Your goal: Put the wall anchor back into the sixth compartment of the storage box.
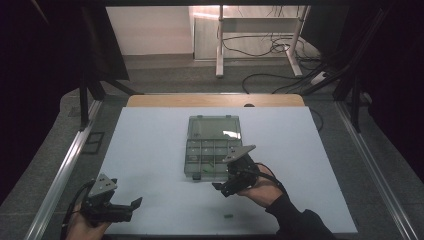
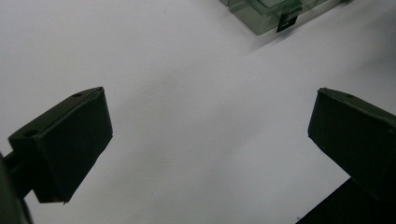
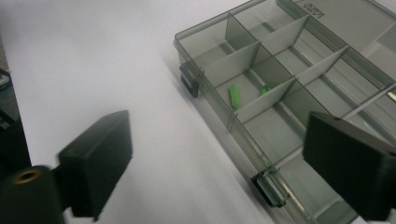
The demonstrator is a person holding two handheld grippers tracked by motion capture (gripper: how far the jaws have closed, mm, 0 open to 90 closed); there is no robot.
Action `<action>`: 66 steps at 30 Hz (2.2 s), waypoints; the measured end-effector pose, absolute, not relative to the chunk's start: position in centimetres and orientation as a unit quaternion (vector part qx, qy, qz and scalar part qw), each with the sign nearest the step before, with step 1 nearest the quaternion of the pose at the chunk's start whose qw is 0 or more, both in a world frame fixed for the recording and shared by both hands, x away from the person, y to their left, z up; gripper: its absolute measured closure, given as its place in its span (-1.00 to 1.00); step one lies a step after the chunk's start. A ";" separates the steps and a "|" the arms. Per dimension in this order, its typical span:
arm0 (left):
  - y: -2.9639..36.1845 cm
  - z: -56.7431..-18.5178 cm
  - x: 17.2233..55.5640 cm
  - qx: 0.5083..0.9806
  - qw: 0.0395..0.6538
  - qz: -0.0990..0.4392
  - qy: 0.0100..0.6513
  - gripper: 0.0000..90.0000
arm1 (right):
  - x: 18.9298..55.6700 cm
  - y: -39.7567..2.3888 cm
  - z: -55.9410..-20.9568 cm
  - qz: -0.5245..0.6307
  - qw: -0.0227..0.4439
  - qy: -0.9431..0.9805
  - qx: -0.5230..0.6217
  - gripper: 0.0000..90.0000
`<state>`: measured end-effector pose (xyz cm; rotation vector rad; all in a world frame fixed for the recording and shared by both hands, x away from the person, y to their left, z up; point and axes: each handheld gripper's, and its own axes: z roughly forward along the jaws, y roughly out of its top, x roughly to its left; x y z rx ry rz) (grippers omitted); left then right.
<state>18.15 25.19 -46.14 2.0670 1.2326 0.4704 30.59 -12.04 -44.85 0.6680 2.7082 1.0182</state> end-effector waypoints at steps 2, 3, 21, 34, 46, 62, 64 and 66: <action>25.2 -46.1 18.2 0.793 0.338 0.181 0.473 -0.99 | 30.3 -12.2 -44.9 0.340 0.092 0.909 0.222 -0.91; 25.2 -46.1 18.2 0.794 0.337 0.181 0.473 -0.99 | 30.2 -12.3 -44.9 0.340 0.094 0.909 0.221 -0.93; 25.1 -46.1 18.1 0.794 0.337 0.182 0.472 -0.99 | 28.6 -14.5 -45.7 0.317 0.079 0.913 0.243 -1.00; 25.0 -46.1 18.1 0.796 0.335 0.182 0.470 -0.98 | 26.3 -14.8 -47.6 0.273 0.065 0.929 0.243 -1.00; 25.0 -46.1 18.2 0.798 0.331 0.183 0.468 -0.98 | 24.6 -13.8 -49.0 0.230 0.055 0.948 0.214 -0.52; 24.9 -46.2 18.2 0.801 0.326 0.184 0.467 -0.96 | 24.4 -12.7 -50.3 0.192 0.012 0.968 0.159 0.84; 24.9 -46.2 18.2 0.801 0.326 0.184 0.467 -0.96 | 24.5 -12.7 -50.3 0.192 0.011 0.968 0.160 0.84; 24.9 -46.2 18.2 0.801 0.326 0.184 0.468 -0.96 | 24.6 -12.7 -50.3 0.190 0.005 0.968 0.161 0.85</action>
